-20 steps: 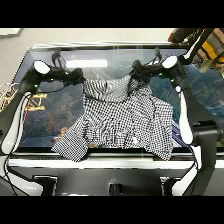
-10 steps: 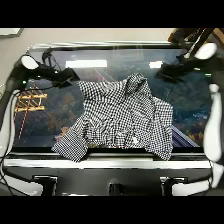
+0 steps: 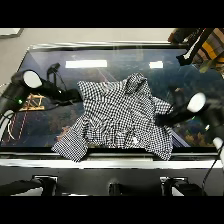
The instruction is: Fold the clothes and pants, and hang the long-sleeved shirts on hangers.
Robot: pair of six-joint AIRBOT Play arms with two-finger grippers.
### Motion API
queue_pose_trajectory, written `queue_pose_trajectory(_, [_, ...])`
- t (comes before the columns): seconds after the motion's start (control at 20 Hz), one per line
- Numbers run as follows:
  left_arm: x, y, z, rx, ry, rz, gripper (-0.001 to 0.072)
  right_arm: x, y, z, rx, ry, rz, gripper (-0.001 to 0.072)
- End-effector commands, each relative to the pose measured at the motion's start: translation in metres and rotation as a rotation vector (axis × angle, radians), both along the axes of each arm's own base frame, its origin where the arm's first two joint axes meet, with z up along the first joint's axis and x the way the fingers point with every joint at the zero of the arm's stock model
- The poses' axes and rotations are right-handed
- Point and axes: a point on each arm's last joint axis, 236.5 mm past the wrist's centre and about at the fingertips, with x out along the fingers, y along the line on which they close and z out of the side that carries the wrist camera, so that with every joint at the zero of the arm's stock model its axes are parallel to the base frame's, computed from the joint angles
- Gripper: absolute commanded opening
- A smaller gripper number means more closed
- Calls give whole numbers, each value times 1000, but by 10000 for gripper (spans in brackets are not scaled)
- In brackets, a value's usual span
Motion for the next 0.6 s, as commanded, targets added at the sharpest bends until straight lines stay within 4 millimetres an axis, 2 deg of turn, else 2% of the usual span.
queue_pose_trajectory(0.0, [-28, -30, -9, 26, 8, -82, 614, -46, 21, -51, -74, 31, 128, 482])
queue_pose_trajectory(0.15, [-34, -38, -11, 57, 6, -90, 614, -58, 35, -72, -105, 16, 224, 481])
queue_pose_trajectory(0.35, [-35, -40, -12, 56, 8, -90, 614, -37, 31, -76, -158, -79, 233, 481])
queue_pose_trajectory(0.55, [-34, -40, -12, 56, 7, -90, 614, -28, 33, -83, -178, -107, 337, 481])
